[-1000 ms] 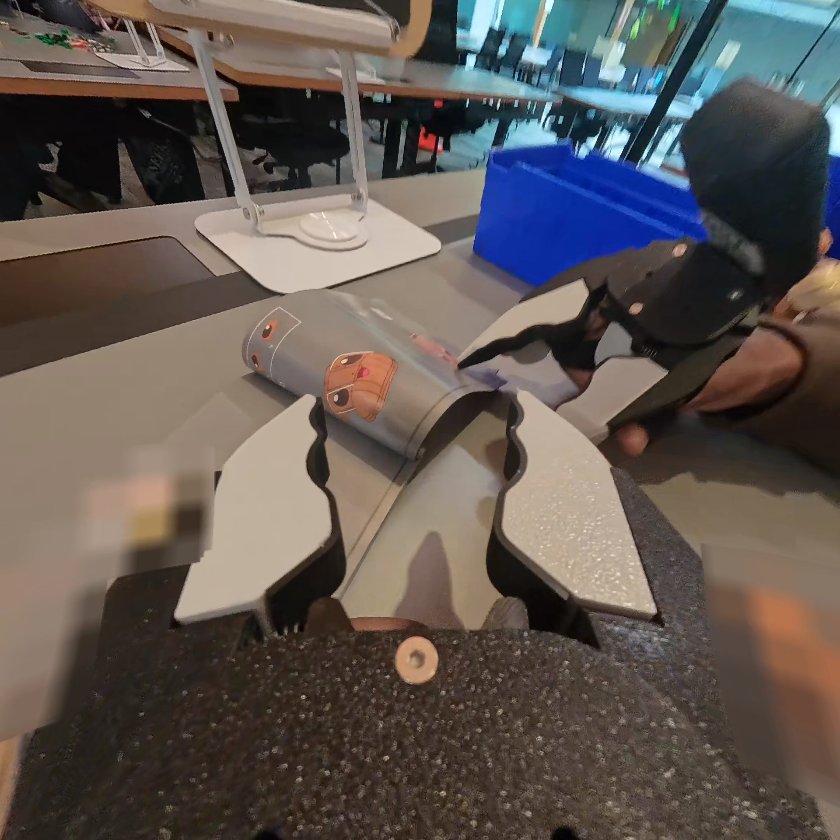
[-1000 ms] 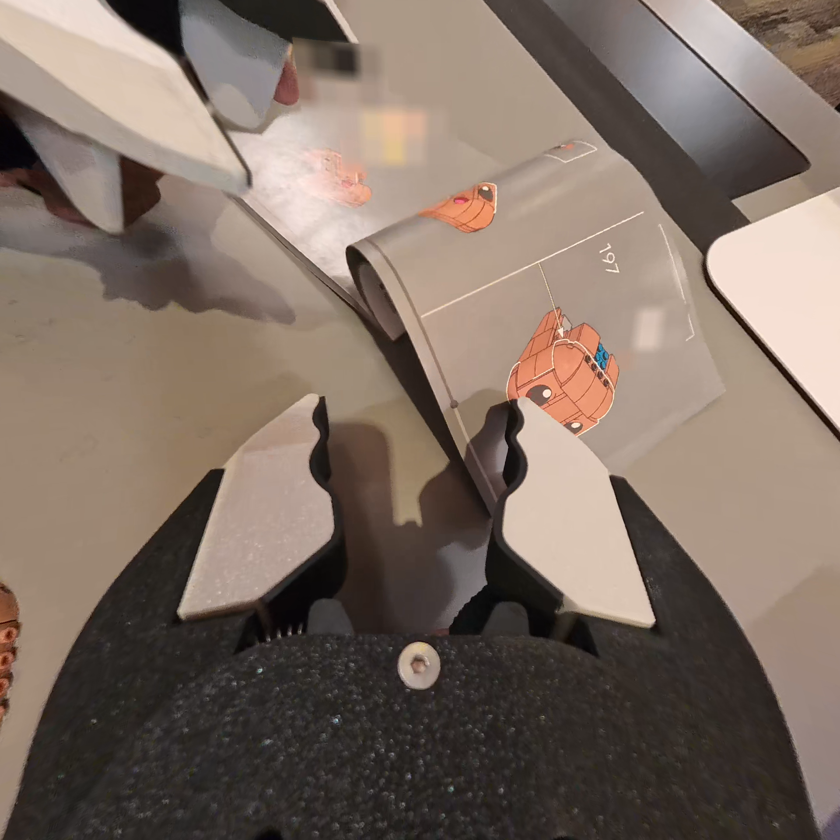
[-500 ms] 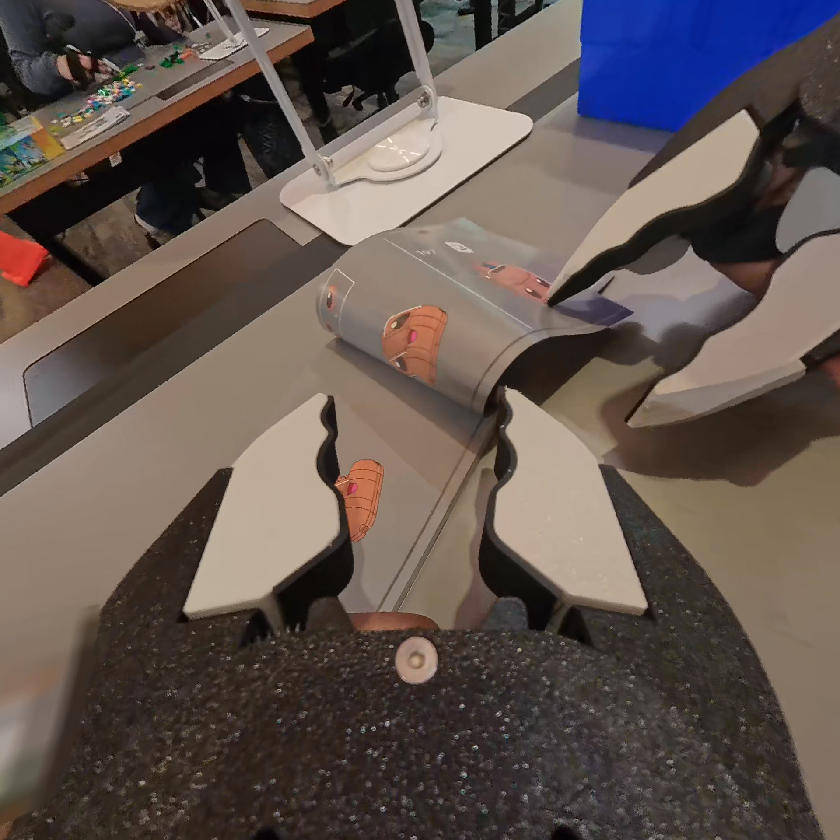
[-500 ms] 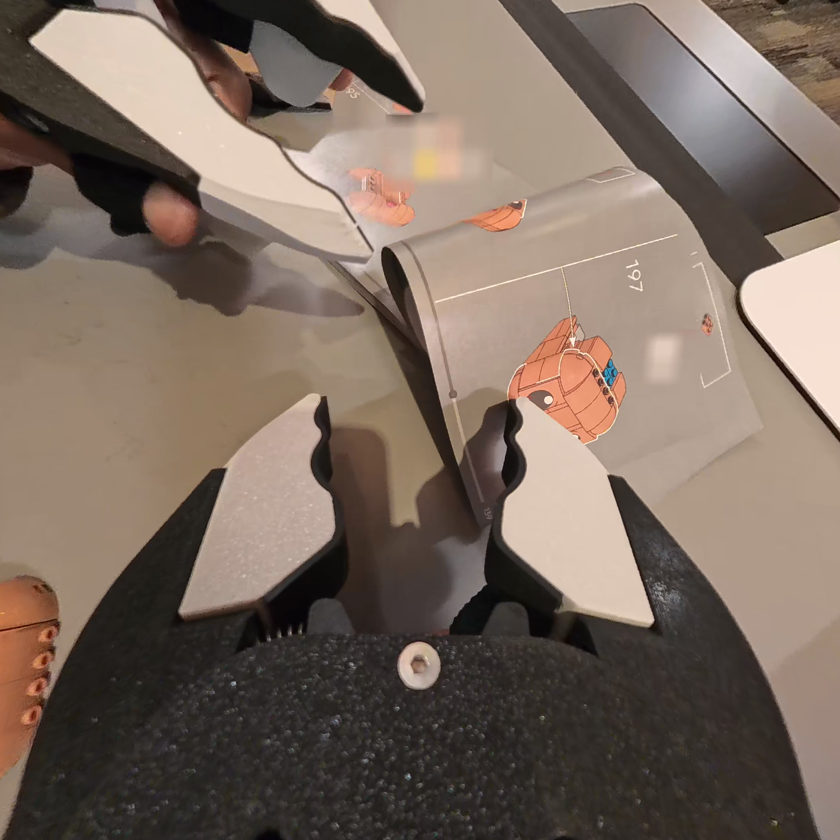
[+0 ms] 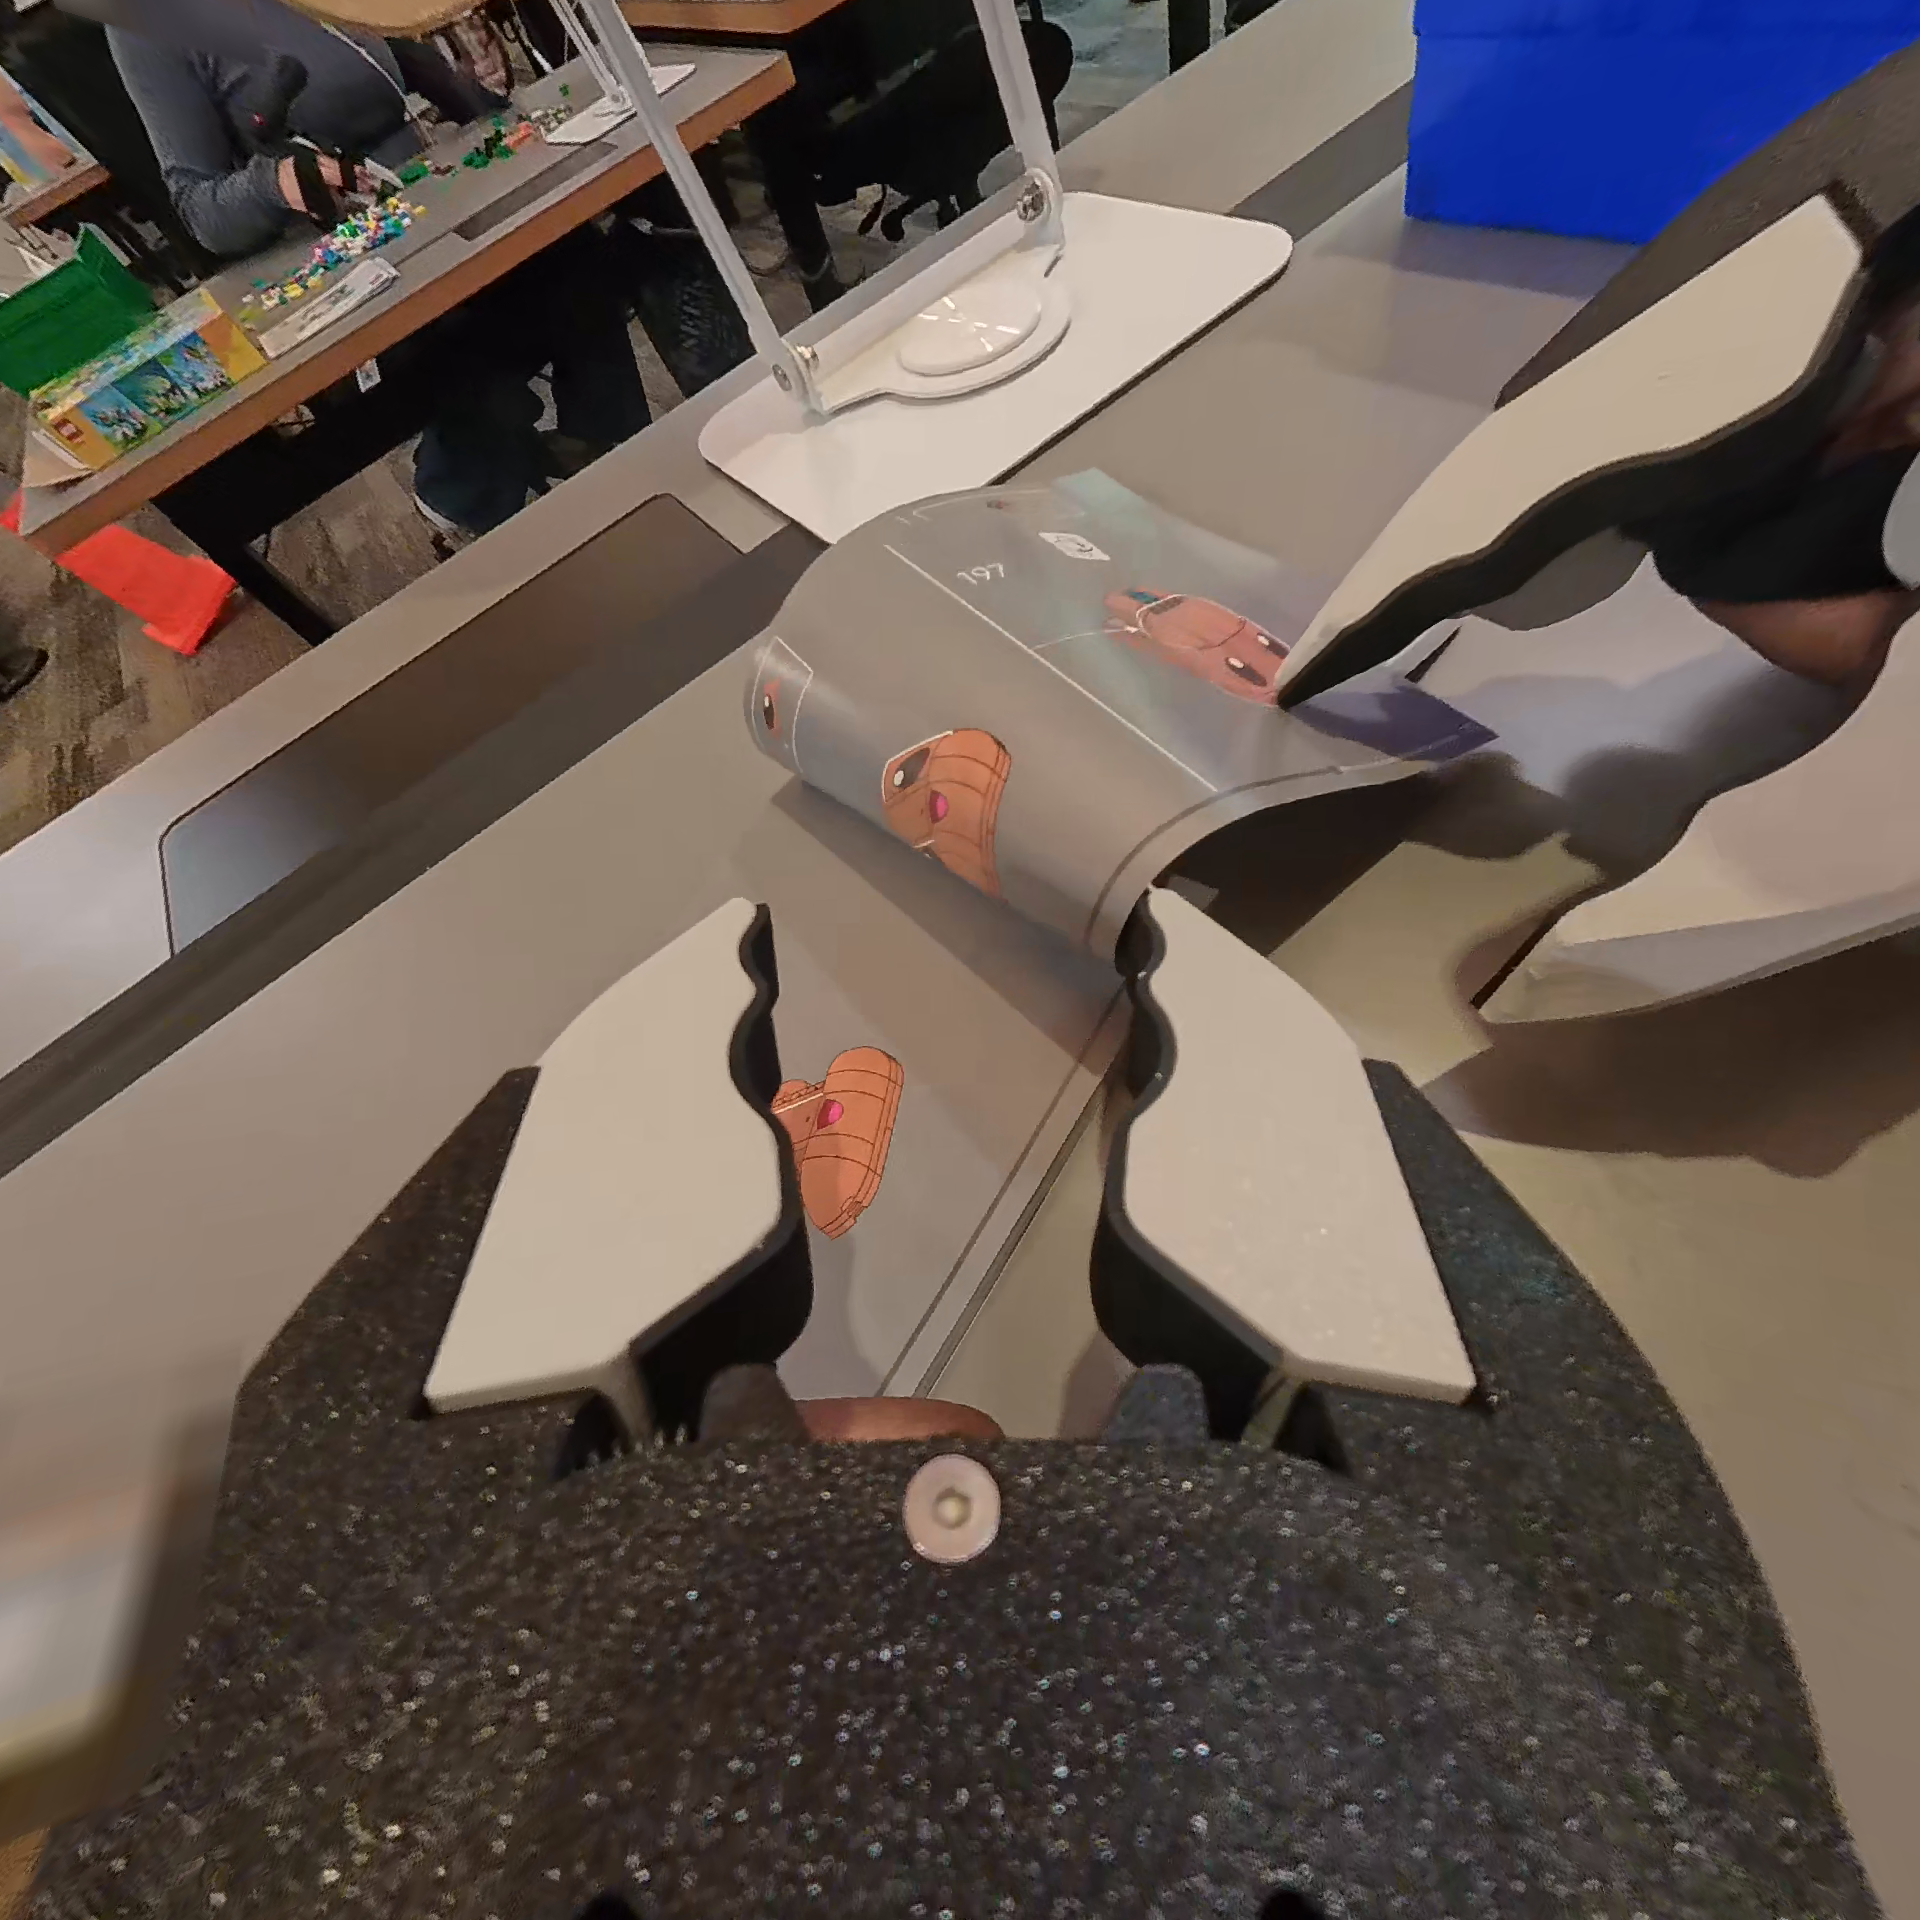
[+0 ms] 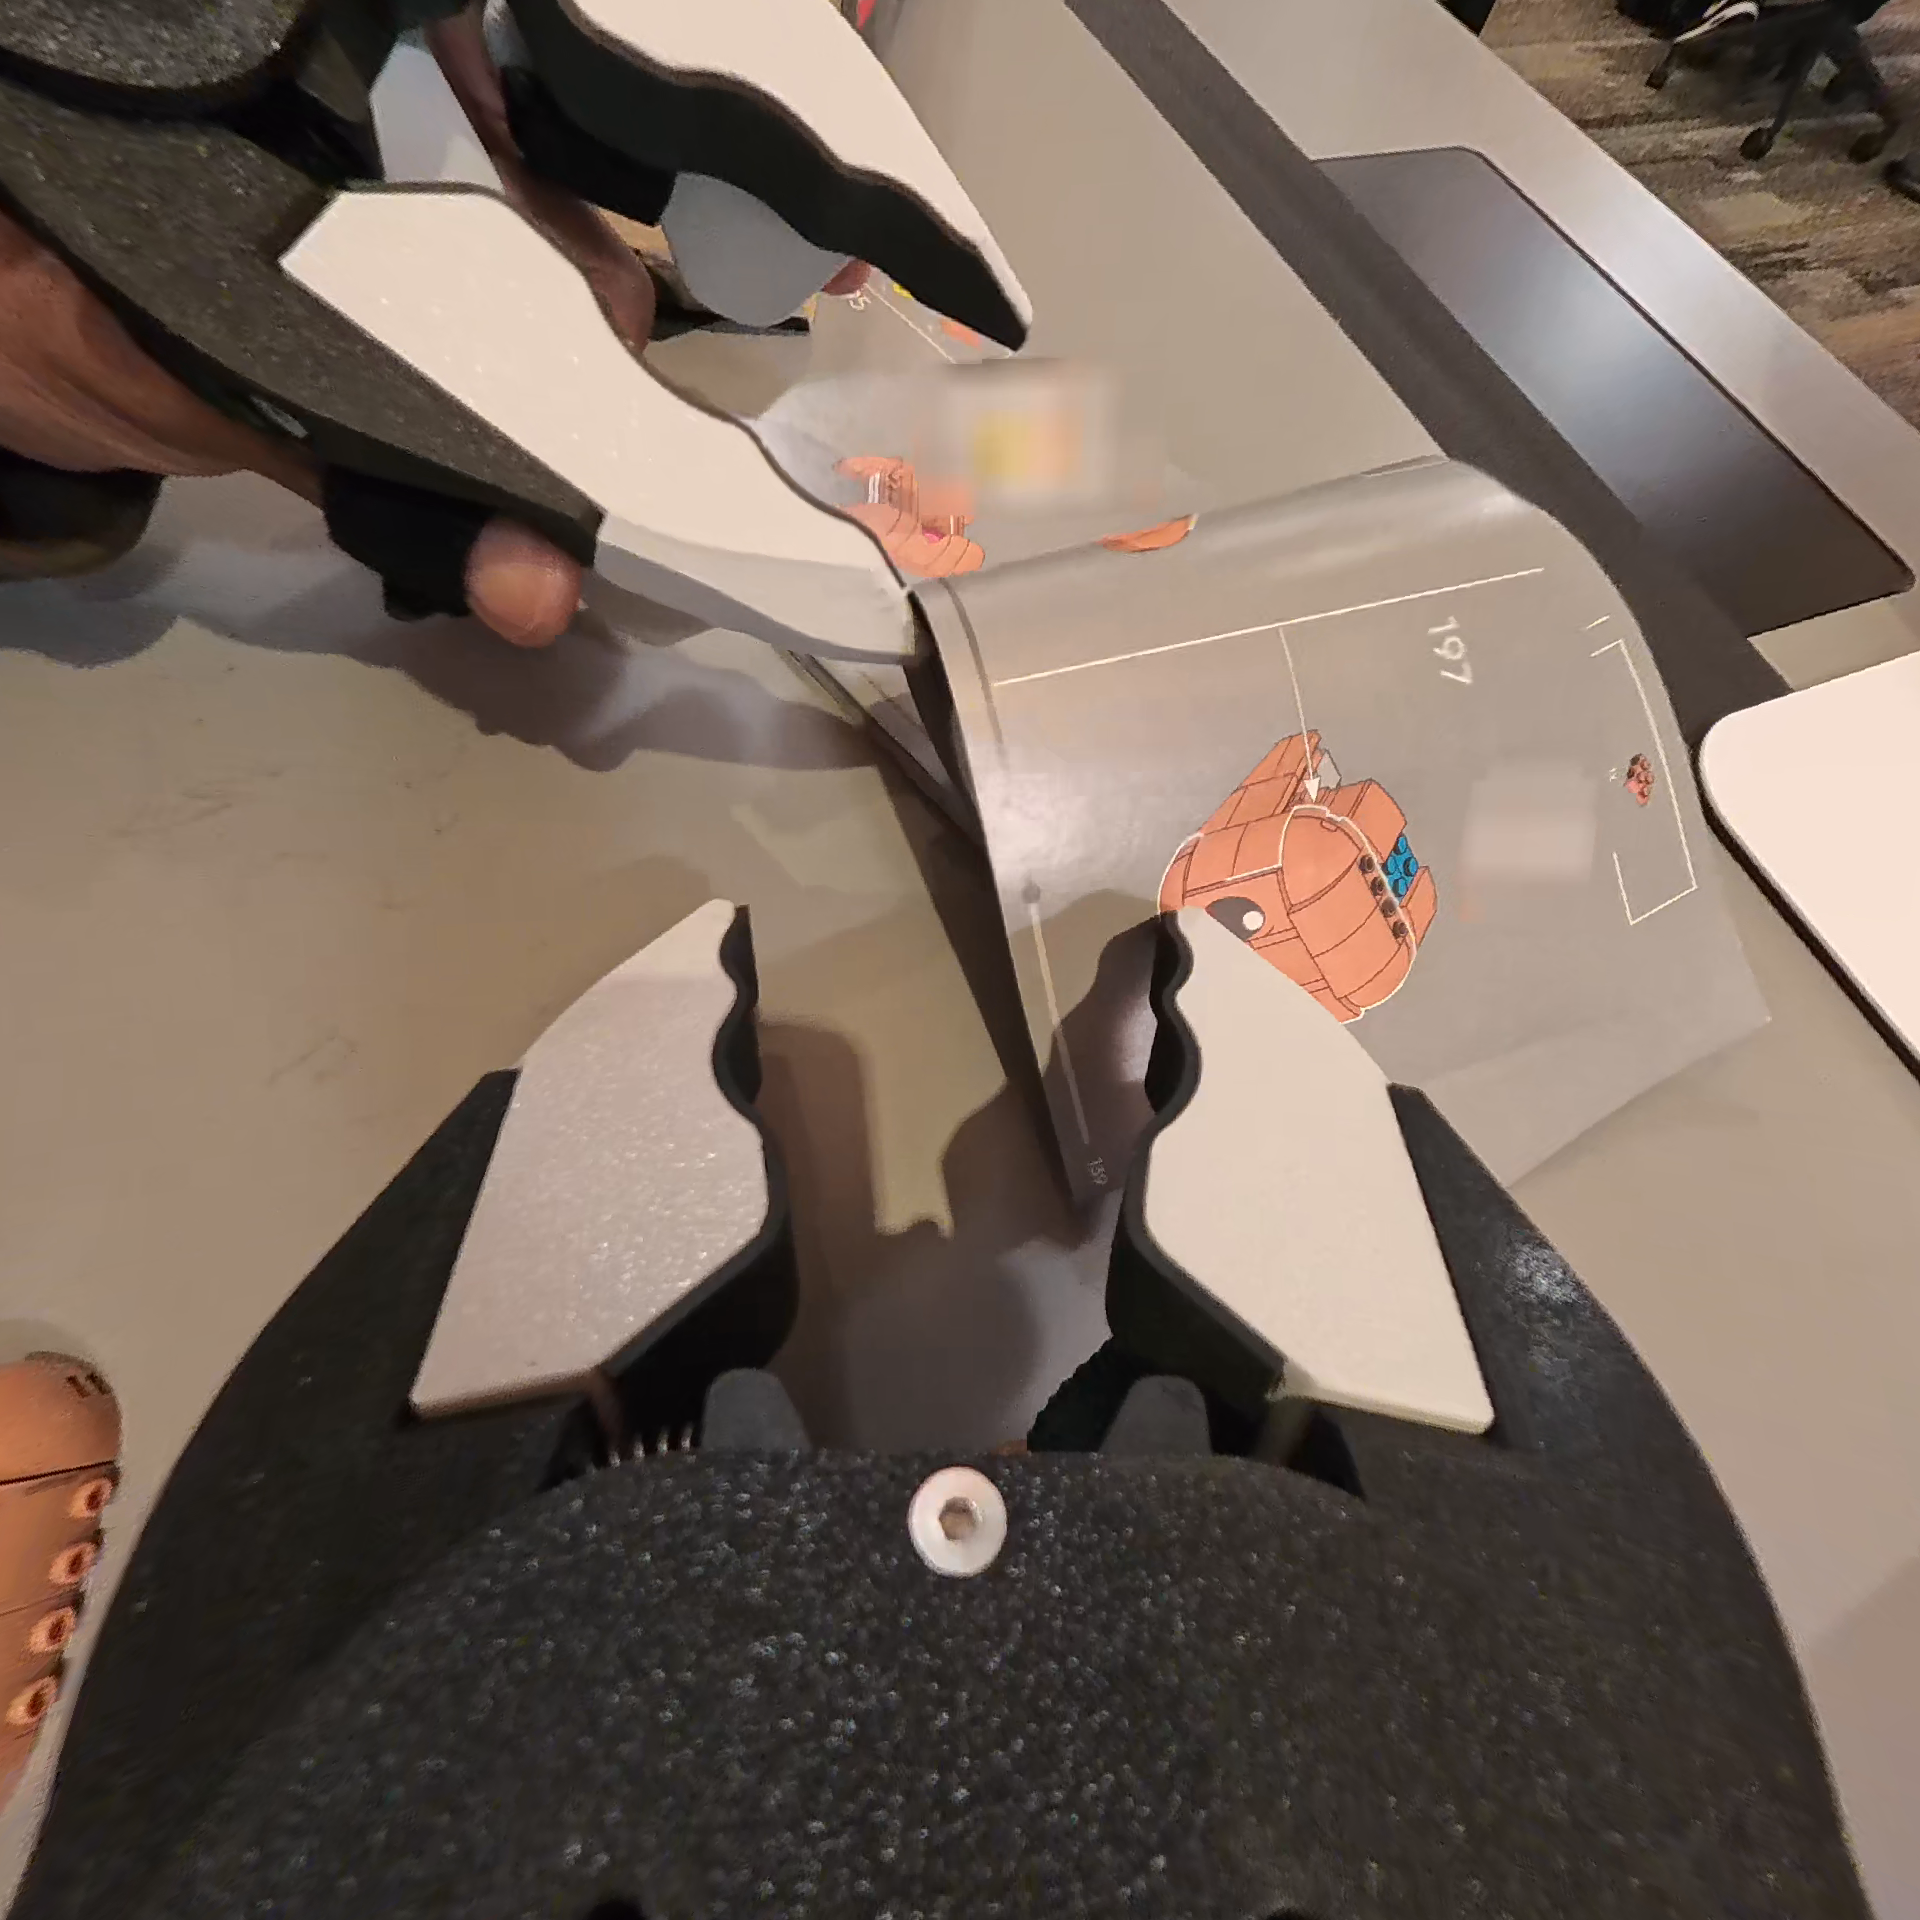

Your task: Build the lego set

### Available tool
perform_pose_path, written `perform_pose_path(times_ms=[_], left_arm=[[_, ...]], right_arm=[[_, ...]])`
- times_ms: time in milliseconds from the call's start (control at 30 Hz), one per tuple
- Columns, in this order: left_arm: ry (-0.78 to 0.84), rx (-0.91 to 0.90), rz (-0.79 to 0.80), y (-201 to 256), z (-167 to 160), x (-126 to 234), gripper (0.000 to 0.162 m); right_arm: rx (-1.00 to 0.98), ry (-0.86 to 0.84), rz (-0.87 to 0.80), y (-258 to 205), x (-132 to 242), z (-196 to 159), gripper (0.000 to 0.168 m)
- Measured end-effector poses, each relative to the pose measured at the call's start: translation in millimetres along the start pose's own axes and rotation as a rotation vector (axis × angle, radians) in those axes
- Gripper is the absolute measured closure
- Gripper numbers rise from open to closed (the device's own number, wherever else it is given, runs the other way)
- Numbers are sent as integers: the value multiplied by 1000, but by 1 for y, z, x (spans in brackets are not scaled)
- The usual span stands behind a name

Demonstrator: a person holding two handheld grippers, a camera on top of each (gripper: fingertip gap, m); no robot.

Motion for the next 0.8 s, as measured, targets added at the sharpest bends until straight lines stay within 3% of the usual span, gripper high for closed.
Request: perform_pose_path(times_ms=[367,800], left_arm=[[-9,99,47,-3,-2,0,109],[-23,439,-13,-27,-10,2,112]], right_arm=[[0,131,-198,8,19,-2,103],[8,137,-337,8,41,-16,114]])
Point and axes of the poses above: each gripper's, where its closed fingertips meet, x back along the fingers, z out of its top, y = z × x across the jaws, the point moved 9 cm from there along x, back along the fingers, and after that the axes turned 12 degrees about x, right-handed, at the moved point
